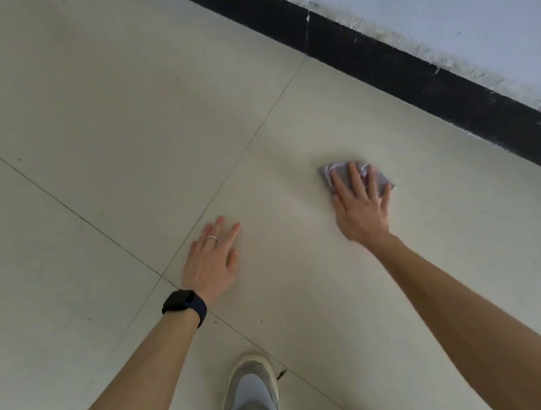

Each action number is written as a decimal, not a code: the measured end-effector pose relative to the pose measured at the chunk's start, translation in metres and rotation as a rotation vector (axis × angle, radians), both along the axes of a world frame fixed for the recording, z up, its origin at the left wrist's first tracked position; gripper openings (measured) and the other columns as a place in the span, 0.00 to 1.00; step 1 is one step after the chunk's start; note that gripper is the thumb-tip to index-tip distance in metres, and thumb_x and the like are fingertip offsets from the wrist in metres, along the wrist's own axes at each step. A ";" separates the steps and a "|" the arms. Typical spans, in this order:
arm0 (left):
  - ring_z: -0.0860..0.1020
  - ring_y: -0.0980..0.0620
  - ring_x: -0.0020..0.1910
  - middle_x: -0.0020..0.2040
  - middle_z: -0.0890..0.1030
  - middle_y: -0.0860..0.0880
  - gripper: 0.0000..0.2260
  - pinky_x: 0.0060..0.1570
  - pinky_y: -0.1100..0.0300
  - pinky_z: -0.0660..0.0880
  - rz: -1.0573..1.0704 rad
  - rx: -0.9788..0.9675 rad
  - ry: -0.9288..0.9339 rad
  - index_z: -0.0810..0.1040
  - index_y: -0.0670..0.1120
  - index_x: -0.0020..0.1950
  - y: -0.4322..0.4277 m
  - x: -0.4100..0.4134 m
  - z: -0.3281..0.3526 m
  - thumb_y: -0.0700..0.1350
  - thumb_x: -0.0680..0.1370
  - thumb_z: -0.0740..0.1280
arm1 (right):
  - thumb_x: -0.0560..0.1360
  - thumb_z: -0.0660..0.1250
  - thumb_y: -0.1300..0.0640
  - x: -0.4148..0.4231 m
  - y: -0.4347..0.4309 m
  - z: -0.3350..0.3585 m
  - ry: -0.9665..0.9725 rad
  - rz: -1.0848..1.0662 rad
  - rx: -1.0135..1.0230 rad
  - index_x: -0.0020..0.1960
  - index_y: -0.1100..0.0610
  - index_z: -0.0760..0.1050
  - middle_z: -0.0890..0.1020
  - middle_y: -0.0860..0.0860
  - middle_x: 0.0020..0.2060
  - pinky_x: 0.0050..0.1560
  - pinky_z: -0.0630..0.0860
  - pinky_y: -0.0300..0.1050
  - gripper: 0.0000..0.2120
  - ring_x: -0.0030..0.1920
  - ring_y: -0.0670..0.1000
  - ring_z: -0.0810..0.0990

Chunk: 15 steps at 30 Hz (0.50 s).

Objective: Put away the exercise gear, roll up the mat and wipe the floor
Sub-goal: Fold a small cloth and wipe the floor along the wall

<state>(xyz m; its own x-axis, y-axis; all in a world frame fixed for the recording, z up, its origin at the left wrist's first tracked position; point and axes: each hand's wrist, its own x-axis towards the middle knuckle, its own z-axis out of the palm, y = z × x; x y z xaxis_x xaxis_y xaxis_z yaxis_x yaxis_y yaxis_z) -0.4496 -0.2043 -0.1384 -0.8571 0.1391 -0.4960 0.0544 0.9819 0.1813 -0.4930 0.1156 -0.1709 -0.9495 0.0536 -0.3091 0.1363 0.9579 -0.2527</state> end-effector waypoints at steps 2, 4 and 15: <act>0.48 0.45 0.80 0.82 0.47 0.49 0.26 0.77 0.44 0.53 0.007 -0.014 -0.012 0.51 0.59 0.80 0.006 0.000 0.004 0.51 0.83 0.55 | 0.82 0.46 0.45 -0.018 0.027 0.007 -0.045 -0.124 0.010 0.79 0.39 0.48 0.45 0.48 0.80 0.73 0.46 0.71 0.25 0.79 0.58 0.41; 0.48 0.45 0.80 0.82 0.48 0.49 0.26 0.76 0.43 0.52 -0.045 -0.015 0.015 0.51 0.59 0.80 0.020 -0.003 0.009 0.52 0.83 0.55 | 0.82 0.47 0.45 0.023 0.024 0.007 -0.007 -0.045 0.060 0.79 0.40 0.48 0.48 0.50 0.80 0.73 0.49 0.71 0.26 0.79 0.59 0.44; 0.41 0.44 0.80 0.82 0.42 0.52 0.28 0.69 0.29 0.54 -0.502 0.027 -0.008 0.46 0.64 0.79 0.179 -0.006 -0.003 0.58 0.82 0.54 | 0.80 0.50 0.45 0.182 0.069 0.008 -0.009 0.192 0.036 0.78 0.36 0.49 0.53 0.47 0.80 0.72 0.55 0.69 0.27 0.79 0.60 0.49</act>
<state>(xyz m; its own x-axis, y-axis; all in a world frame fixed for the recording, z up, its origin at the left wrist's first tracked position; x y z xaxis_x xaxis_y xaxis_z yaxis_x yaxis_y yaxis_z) -0.4554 -0.0251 -0.1417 -0.6774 0.5460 -0.4929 0.5170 0.8301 0.2090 -0.3108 0.1842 -0.1632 -0.9406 -0.1169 -0.3187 -0.0477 0.9750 -0.2170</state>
